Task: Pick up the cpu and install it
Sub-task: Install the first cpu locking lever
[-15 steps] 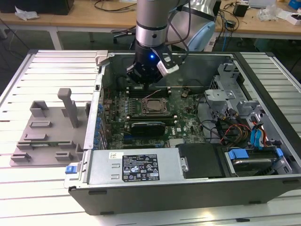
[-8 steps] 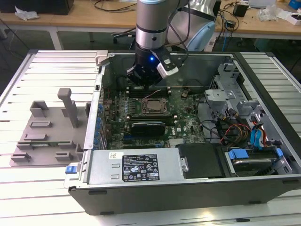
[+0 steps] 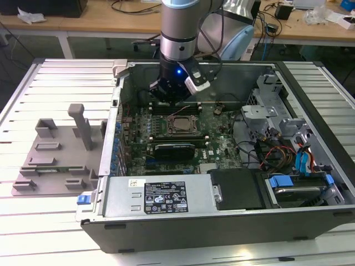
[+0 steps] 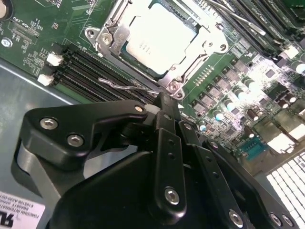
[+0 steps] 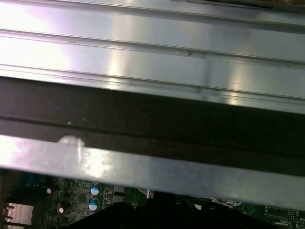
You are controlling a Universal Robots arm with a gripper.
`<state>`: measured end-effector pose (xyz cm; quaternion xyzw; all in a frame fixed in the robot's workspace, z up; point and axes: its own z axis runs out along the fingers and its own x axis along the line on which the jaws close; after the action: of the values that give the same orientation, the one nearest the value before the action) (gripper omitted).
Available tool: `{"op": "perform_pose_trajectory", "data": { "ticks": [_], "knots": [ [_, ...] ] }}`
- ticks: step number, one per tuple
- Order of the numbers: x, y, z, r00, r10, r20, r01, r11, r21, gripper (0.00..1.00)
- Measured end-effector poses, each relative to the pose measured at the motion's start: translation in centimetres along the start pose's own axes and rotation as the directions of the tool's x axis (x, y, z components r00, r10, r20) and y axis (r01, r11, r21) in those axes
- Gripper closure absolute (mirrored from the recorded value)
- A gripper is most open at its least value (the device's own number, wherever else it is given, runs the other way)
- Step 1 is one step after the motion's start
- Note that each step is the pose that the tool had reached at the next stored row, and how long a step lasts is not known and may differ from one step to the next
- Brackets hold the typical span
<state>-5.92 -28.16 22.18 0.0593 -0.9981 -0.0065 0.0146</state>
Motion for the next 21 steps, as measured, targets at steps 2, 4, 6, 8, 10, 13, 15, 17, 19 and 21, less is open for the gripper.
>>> {"op": "perform_pose_trajectory", "data": {
  "ticks": [2, 4, 6, 8, 10, 13, 15, 17, 19, 21],
  "knots": [
    [-0.14, -0.02, 0.26, 1.0000, 0.000, -0.0002, 0.000, 1.0000, 0.0000, 0.89],
    [-0.27, -0.03, 0.38, 1.0000, 0.000, -0.0004, 0.000, 1.0000, -0.0001, 0.89],
    [-0.46, -0.06, 0.48, 1.0000, 0.000, -0.0006, 0.000, 1.0000, -0.0001, 0.89],
    [-0.70, -0.09, 0.61, 1.0000, 0.000, -0.0008, 0.000, 1.0000, -0.0001, 0.89],
    [-1.04, -0.13, 0.75, 1.0000, 0.000, -0.0010, 0.000, 1.0000, 0.0000, 0.89],
    [-1.28, -0.16, 0.87, 1.0000, 0.004, -0.0008, -0.004, 1.0000, -0.0003, 0.89],
    [-1.32, -0.17, 0.94, 0.9998, 0.020, -0.0006, -0.020, 0.9998, -0.0006, 0.89],
    [-1.40, -0.18, 1.01, 0.9994, 0.035, -0.0005, -0.035, 0.9994, -0.0011, 0.89],
    [-1.90, -0.24, 1.09, 0.9992, 0.039, -0.0006, -0.039, 0.9992, -0.0012, 0.89],
    [-2.77, -0.34, 1.21, 0.9992, 0.040, -0.0020, -0.040, 0.9992, -0.0014, 0.89]
  ]
}}
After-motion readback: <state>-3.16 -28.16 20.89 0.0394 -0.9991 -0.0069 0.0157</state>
